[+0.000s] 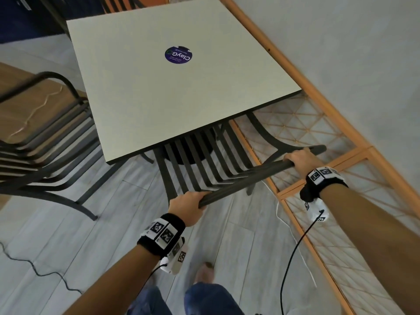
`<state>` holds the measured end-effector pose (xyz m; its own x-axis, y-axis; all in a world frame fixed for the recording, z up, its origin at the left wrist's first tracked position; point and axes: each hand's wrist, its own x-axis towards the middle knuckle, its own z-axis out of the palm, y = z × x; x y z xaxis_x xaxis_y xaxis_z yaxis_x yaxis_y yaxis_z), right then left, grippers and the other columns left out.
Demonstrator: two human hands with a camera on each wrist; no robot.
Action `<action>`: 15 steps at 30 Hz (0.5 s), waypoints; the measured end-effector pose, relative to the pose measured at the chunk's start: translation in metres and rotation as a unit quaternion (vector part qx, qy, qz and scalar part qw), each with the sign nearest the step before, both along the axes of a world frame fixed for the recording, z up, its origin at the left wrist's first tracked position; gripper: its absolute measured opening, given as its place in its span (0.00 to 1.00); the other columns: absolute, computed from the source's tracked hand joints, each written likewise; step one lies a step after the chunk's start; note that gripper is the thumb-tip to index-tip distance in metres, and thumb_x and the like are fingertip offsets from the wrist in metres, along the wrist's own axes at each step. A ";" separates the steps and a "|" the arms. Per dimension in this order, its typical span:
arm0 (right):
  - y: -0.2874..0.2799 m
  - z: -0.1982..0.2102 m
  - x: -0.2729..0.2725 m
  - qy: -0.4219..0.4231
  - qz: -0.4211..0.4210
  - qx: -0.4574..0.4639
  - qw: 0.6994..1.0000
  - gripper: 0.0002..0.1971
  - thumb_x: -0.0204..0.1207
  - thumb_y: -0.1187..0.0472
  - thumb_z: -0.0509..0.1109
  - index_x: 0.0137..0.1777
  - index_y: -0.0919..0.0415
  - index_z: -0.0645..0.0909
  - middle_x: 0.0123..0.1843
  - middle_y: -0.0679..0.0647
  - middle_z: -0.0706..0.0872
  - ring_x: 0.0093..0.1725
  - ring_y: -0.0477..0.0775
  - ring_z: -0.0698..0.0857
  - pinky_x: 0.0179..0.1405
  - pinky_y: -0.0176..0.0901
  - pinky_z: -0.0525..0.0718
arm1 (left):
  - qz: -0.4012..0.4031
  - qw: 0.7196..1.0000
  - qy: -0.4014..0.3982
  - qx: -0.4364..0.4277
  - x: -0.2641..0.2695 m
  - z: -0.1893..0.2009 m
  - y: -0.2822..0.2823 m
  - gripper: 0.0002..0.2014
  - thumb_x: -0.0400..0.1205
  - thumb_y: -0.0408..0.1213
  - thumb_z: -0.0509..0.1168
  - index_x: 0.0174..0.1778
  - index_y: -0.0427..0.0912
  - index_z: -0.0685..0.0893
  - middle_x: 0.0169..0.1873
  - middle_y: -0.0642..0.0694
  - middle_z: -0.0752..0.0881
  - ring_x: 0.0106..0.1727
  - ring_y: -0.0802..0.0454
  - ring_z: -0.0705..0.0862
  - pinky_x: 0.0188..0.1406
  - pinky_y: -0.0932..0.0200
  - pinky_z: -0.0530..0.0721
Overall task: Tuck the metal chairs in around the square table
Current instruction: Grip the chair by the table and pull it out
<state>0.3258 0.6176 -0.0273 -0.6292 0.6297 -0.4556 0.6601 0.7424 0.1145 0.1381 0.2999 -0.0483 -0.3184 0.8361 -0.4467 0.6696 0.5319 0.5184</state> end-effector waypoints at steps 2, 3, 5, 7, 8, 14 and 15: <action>0.003 0.000 -0.004 0.000 0.004 0.004 1.000 0.12 0.78 0.69 0.60 0.46 0.51 0.81 0.43 0.50 0.80 0.55 0.62 0.74 0.58 0.60 0.80 | 0.003 1.000 0.006 0.003 -0.003 0.000 0.001 0.20 0.84 0.38 0.58 0.71 0.59 0.74 0.38 0.56 0.81 0.40 0.54 0.81 0.45 0.56 0.83; 0.003 -0.001 -0.005 -0.003 0.005 0.008 1.000 0.12 0.78 0.69 0.61 0.45 0.51 0.81 0.42 0.50 0.81 0.54 0.61 0.74 0.57 0.61 0.80 | 0.005 1.000 0.005 0.001 -0.003 -0.001 0.001 0.20 0.84 0.39 0.58 0.71 0.59 0.74 0.38 0.56 0.81 0.40 0.54 0.82 0.46 0.56 0.84; 0.004 -0.004 -0.005 -0.005 -0.001 0.013 1.000 0.13 0.78 0.70 0.60 0.44 0.50 0.80 0.42 0.51 0.81 0.53 0.61 0.73 0.56 0.63 0.81 | 0.009 1.000 0.001 -0.002 -0.003 -0.001 0.001 0.19 0.84 0.39 0.58 0.71 0.59 0.75 0.38 0.56 0.82 0.40 0.54 0.82 0.46 0.56 0.85; 0.003 -0.005 -0.004 -0.004 -0.009 0.014 1.000 0.13 0.77 0.69 0.61 0.44 0.49 0.79 0.41 0.51 0.80 0.54 0.61 0.73 0.55 0.64 0.81 | 0.014 1.000 -0.001 0.000 -0.002 -0.001 0.001 0.19 0.84 0.39 0.58 0.71 0.58 0.75 0.38 0.55 0.82 0.40 0.55 0.82 0.46 0.57 0.84; 0.003 -0.005 -0.004 0.000 -0.013 0.014 1.000 0.13 0.77 0.70 0.61 0.44 0.49 0.79 0.41 0.51 0.80 0.55 0.61 0.73 0.54 0.64 0.81 | 0.014 1.000 -0.002 0.000 -0.001 0.000 0.001 0.19 0.84 0.39 0.58 0.71 0.58 0.75 0.39 0.55 0.82 0.40 0.54 0.82 0.46 0.57 0.83; -0.007 0.000 -0.008 0.007 -0.025 0.016 1.000 0.14 0.77 0.68 0.62 0.54 0.47 0.78 0.45 0.52 0.80 0.58 0.58 0.75 0.50 0.58 0.84 | 0.006 1.000 -0.022 -0.013 -0.005 0.003 -0.002 0.19 0.84 0.41 0.60 0.71 0.58 0.74 0.42 0.54 0.82 0.41 0.53 0.81 0.49 0.53 0.84; -0.010 0.000 -0.008 0.007 -0.026 0.022 0.999 0.14 0.77 0.66 0.62 0.55 0.46 0.78 0.45 0.51 0.79 0.56 0.57 0.76 0.48 0.57 0.85 | 0.002 0.999 -0.030 -0.012 -0.006 0.004 -0.004 0.19 0.84 0.41 0.61 0.71 0.57 0.74 0.42 0.54 0.82 0.41 0.53 0.81 0.50 0.53 0.84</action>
<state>0.3174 0.6077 -0.0276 -0.6009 0.6812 -0.4182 0.6992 0.7015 0.1378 0.1323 0.2959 -0.0442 -0.2945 0.8234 -0.4851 0.6351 0.5479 0.5444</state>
